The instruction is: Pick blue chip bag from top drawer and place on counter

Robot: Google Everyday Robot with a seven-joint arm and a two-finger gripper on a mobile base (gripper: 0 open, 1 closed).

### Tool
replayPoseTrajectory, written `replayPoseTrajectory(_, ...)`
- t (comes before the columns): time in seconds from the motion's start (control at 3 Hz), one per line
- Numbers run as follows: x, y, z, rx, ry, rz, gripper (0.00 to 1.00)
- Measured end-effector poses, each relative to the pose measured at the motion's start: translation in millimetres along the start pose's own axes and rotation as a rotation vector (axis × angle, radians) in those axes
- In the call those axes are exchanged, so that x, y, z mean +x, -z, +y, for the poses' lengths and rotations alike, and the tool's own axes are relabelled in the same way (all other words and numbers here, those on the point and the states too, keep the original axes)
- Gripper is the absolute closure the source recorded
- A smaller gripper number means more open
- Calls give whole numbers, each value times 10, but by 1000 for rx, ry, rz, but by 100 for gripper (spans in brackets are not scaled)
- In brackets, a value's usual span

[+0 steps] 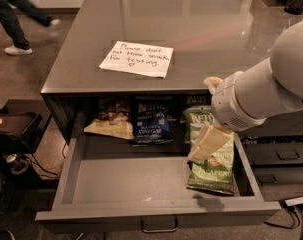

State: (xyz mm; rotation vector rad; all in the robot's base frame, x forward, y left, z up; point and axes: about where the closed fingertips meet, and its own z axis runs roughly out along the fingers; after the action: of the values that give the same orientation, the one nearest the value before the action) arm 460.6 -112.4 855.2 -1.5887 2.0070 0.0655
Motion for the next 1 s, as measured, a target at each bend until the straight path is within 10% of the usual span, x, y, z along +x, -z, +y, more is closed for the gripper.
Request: replayPoseTrajectory(1.0, -122, -999, 305, 11, -81, -90, 0)
